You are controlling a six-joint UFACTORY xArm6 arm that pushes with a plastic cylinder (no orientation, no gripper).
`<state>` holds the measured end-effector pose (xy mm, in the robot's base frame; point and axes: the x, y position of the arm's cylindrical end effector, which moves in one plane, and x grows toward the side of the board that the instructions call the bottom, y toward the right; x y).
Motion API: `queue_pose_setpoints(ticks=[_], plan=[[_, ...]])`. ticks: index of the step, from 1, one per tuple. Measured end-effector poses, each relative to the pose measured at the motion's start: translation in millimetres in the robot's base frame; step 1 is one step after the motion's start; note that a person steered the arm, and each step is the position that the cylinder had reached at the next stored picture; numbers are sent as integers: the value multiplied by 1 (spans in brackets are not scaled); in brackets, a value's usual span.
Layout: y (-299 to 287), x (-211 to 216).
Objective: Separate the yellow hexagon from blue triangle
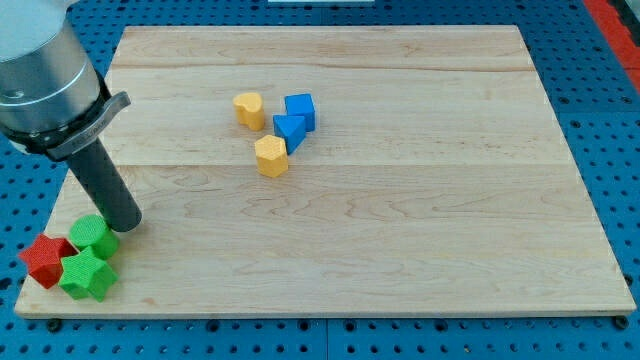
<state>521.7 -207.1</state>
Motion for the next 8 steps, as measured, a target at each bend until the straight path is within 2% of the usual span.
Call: queue_pose_setpoints(ticks=[4, 8], plan=[[-2, -30], [5, -38]])
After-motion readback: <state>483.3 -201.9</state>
